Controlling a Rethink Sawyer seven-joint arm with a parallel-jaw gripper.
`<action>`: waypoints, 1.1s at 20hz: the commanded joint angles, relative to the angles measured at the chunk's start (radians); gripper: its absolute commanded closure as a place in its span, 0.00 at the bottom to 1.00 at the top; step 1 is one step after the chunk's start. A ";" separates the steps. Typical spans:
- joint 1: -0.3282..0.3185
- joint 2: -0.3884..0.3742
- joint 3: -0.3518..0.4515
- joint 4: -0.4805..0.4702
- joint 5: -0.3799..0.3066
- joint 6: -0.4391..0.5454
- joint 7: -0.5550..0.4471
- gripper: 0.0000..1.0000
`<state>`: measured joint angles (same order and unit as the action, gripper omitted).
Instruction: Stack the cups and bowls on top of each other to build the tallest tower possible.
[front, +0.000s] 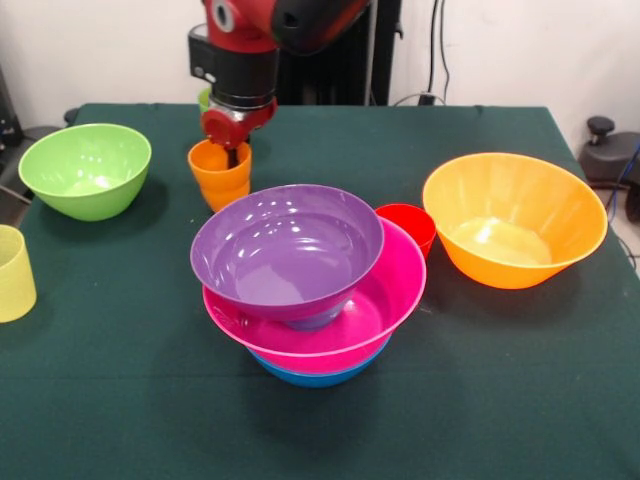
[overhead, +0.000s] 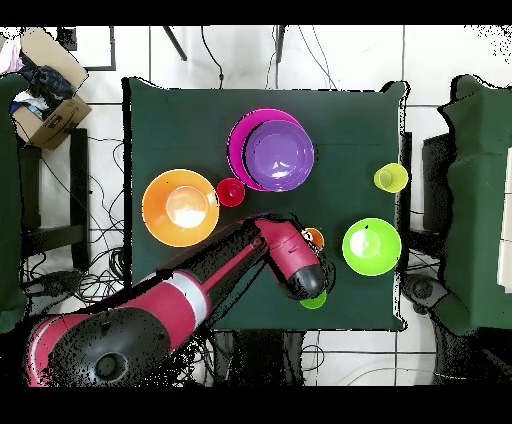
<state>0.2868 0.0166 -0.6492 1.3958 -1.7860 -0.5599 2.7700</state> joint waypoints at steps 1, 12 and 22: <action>0.065 -0.018 0.064 0.007 -0.030 0.027 -0.077 1.00; 0.122 -0.010 -0.038 -0.012 -0.058 0.005 -0.006 1.00; 0.184 -0.025 -0.121 -0.011 -0.076 -0.042 0.051 1.00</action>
<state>0.4339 -0.0048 -0.8173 1.3982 -1.8250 -0.5603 2.7700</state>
